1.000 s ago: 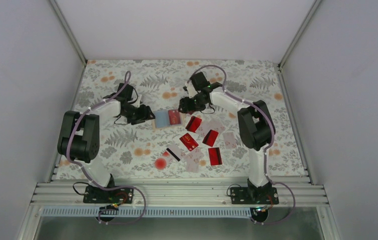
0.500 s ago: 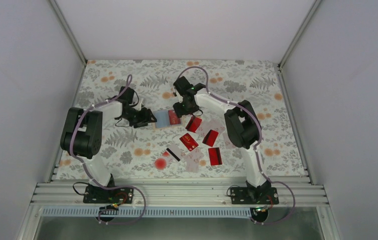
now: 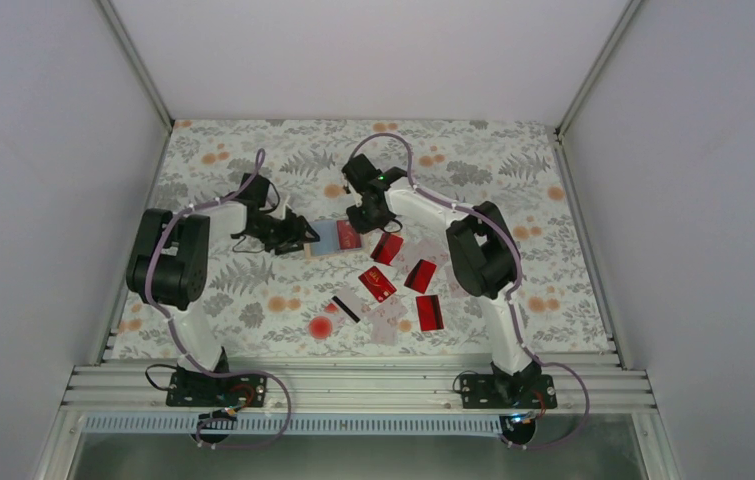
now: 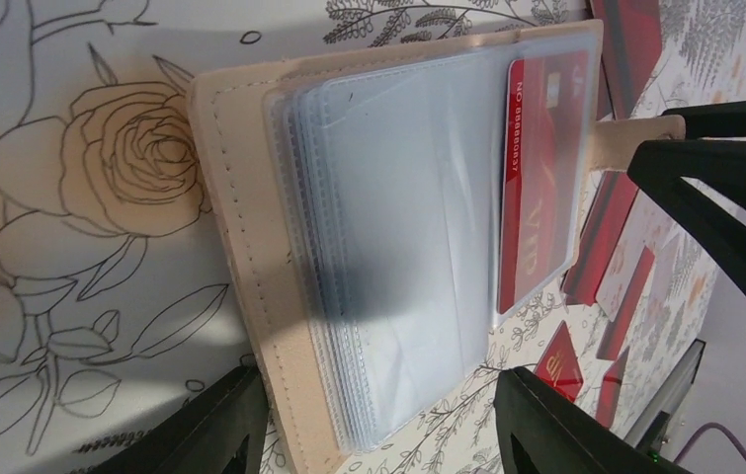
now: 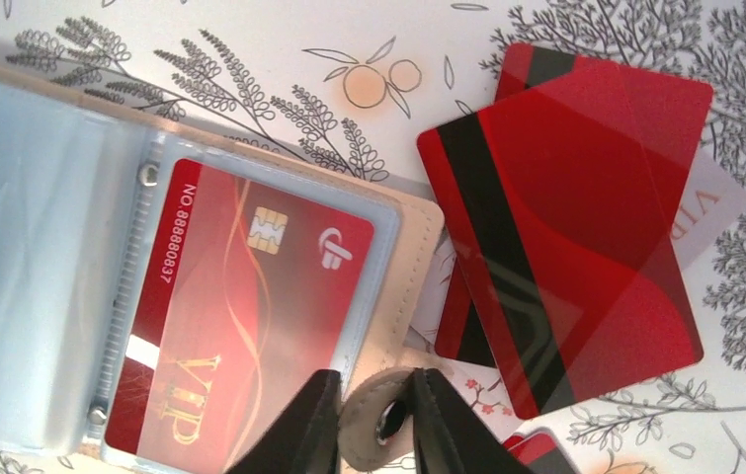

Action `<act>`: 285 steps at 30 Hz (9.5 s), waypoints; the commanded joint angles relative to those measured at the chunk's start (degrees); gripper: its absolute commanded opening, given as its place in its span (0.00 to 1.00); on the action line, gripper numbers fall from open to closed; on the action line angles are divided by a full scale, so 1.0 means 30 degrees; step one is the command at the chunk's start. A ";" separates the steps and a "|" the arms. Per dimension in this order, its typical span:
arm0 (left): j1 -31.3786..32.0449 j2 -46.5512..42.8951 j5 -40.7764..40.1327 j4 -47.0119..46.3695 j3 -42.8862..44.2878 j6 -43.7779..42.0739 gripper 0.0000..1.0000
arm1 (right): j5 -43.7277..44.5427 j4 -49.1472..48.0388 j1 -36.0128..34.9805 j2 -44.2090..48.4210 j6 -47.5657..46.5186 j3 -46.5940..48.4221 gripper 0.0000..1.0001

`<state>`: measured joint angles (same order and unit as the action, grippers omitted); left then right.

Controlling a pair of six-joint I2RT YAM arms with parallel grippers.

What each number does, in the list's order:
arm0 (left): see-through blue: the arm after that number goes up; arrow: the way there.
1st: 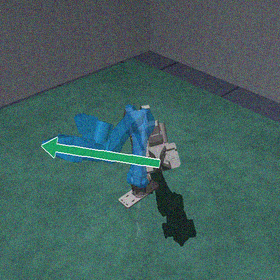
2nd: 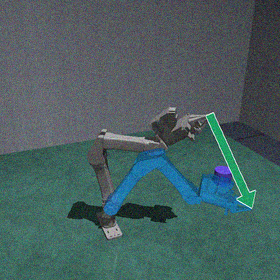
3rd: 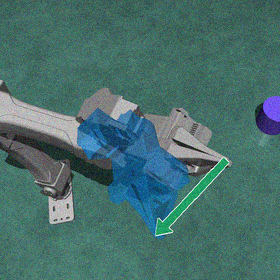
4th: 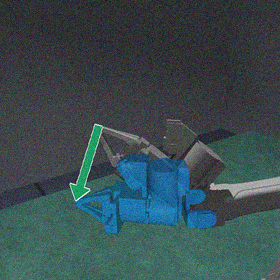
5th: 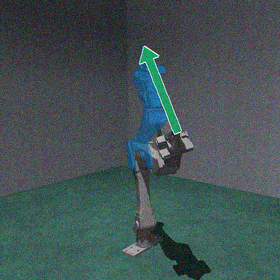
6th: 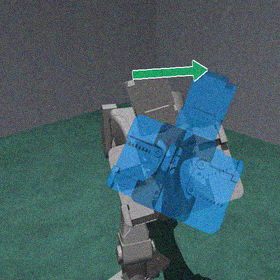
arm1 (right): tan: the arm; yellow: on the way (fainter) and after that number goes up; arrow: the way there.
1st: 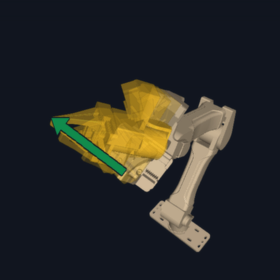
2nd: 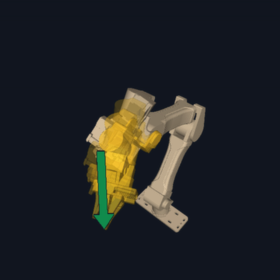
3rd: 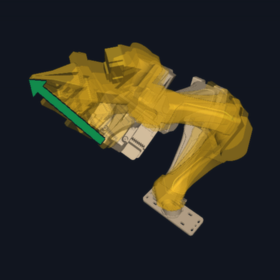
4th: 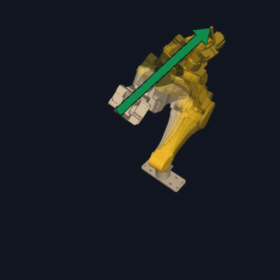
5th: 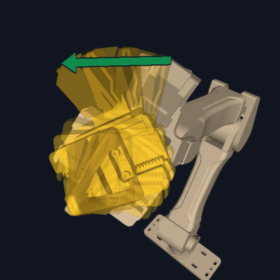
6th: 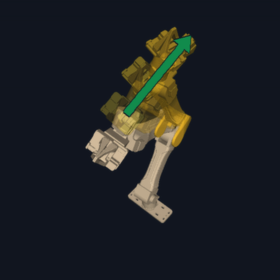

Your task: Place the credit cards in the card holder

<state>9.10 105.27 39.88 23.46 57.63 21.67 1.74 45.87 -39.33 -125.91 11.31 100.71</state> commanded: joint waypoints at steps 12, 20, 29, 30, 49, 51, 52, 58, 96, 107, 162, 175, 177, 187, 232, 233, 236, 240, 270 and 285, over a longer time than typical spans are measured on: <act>-0.0075 0.1328 0.0520 -0.0189 0.1010 0.0154 0.57 | -0.1318 -0.1576 0.0071 -0.0582 -0.0266 -0.2213 0.05; -0.0009 0.1374 0.1694 -0.0851 0.1266 0.0248 0.55 | -0.2687 -0.2158 0.0260 -0.0547 -0.0274 -0.2873 0.04; 0.0463 0.0481 0.2410 -0.0318 0.2643 0.0184 0.54 | -0.3501 -0.2610 0.0511 -0.0378 0.0037 -0.3424 0.05; 0.0519 0.0388 0.2451 -0.0193 0.2837 0.0184 0.54 | -0.3556 -0.2677 0.0538 -0.0345 0.0064 -0.3463 0.04; 0.3493 0.3352 0.3143 0.0367 0.6444 -0.0258 0.53 | -0.5113 -0.3362 0.2150 0.2393 0.1127 -0.5080 0.04; 0.3620 0.3643 0.3093 0.0353 0.6634 -0.0253 0.53 | -0.5333 -0.3386 0.2414 0.2821 0.1178 -0.5389 0.04; 0.3678 0.3815 0.3060 0.0360 0.6716 -0.0251 0.53 | -0.5520 -0.3401 0.2545 0.3007 0.1206 -0.5510 0.04; 0.3919 0.4848 0.2891 0.0314 0.7071 -0.0267 0.48 | -0.6207 -0.3639 0.2966 0.3894 0.1505 -0.6368 0.04; 0.4365 0.2824 -0.1412 0.3542 0.6735 -0.3147 0.11 | -0.9259 -0.4907 0.3478 0.4550 0.2720 -0.7069 0.04; 0.5108 0.4039 -0.1643 0.3626 0.7098 -0.3239 0.11 | -1.0204 -0.5789 0.3479 0.4682 0.3418 -0.7559 0.04; 0.5181 0.4738 -0.0937 0.3428 0.6554 -0.3591 0.10 | -1.0086 -0.7746 0.3334 0.5009 0.6558 -0.9709 0.14; 0.5194 0.4914 -0.0966 0.3724 0.6900 -0.3561 0.10 | -1.0382 -0.7666 0.3340 0.3474 0.6338 -0.8259 0.11; 0.5198 0.4975 -0.0930 0.3819 0.7044 -0.3596 0.10 | -1.0487 -0.7746 0.3328 0.3298 0.6365 -0.8229 0.11; 0.5198 0.5213 -0.0871 0.4043 0.7331 -0.3792 0.10 | -1.0840 -0.8191 0.3227 0.2730 0.6549 -0.8009 0.10; 0.5312 0.5485 -0.1076 0.2960 0.5793 -0.3708 0.09 | -1.1001 -1.1024 0.2836 0.6776 0.6291 -1.2926 0.13; 0.5322 0.5485 -0.1076 0.2960 0.5783 -0.3708 0.09 | -1.0887 -1.1024 0.2828 0.6658 0.6306 -1.2817 0.13; 0.5348 0.5459 -0.1087 0.2960 0.5782 -0.3682 0.09 | -1.0512 -1.0863 0.2855 0.6290 0.6229 -1.2385 0.13; 0.5452 0.5375 -0.1105 0.2960 0.5796 -0.3593 0.09 | -1.0473 -1.0792 0.2836 0.5844 0.6138 -1.1938 0.12; 0.5634 0.5569 -0.1032 0.3318 0.6202 -0.3649 0.09 | -1.0172 -1.0660 0.2931 0.4494 0.5839 -1.0652 0.11; 0.5746 0.5854 -0.1164 0.3678 0.6645 -0.3825 0.09 | -1.0525 -1.0885 0.2945 0.3913 0.5806 -1.0163 0.11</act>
<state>25.08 119.42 39.55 32.40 78.24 11.14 -29.26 14.33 -30.41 -112.84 29.34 68.75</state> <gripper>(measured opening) 0.093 0.114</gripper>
